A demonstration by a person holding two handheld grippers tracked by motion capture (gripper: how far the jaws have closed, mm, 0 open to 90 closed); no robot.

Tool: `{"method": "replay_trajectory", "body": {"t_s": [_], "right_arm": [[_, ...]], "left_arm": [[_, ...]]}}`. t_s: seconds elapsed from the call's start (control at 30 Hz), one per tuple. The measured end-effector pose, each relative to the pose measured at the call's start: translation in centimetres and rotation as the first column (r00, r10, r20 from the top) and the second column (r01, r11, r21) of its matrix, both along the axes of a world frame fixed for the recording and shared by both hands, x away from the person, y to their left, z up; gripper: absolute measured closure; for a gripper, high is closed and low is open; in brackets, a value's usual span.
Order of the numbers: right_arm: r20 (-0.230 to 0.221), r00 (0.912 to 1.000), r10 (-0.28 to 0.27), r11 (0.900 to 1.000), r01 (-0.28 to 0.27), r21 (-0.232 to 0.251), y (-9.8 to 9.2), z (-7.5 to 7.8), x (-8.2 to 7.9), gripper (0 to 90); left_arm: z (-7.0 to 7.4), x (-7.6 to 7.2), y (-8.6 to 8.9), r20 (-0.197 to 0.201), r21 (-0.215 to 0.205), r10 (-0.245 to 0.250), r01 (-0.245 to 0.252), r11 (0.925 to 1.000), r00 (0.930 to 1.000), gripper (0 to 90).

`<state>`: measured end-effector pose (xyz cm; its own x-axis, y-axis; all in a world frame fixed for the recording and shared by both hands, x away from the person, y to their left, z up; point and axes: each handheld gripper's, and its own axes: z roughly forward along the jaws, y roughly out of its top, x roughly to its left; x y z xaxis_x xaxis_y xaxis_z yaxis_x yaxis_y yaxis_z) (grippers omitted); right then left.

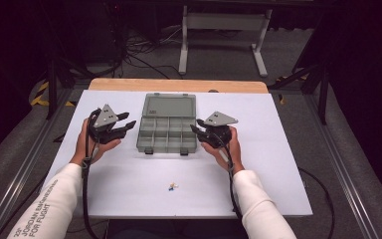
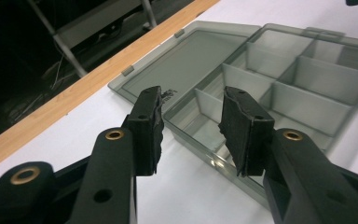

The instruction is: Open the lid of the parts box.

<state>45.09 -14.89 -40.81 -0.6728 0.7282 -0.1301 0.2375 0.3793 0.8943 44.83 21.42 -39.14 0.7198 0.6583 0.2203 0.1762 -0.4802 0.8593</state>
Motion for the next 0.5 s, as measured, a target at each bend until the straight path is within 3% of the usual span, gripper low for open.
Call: {"method": "replay_trajectory", "body": {"t_s": [0.3,0.33,0.43,0.5], "right_arm": [[0.002,0.9992,0.040,0.999,-0.040,0.033,-0.8,0.6,-2.1,53.0],[0.003,0.9991,0.042,0.999,-0.042,0.034,-1.0,0.6,-2.4,49.6],[0.002,0.9991,0.042,0.999,-0.042,0.031,-1.1,0.5,-2.8,45.7],[0.004,0.9991,0.043,0.999,-0.043,0.026,-1.1,0.6,-3.1,42.8]], "left_arm": [[-0.1,-2.0,0.8,0.026,-0.020,-0.033,0.033,0.9992,0.9991,48.3],[-0.1,-2.2,0.9,0.032,-0.019,-0.033,0.034,0.9992,0.9989,43.1],[-0.4,-2.9,1.2,0.026,-0.038,-0.038,0.039,0.9985,0.9990,38.4],[-0.6,-3.2,1.4,0.028,-0.028,-0.044,0.045,0.9986,0.9986,34.2]]}}
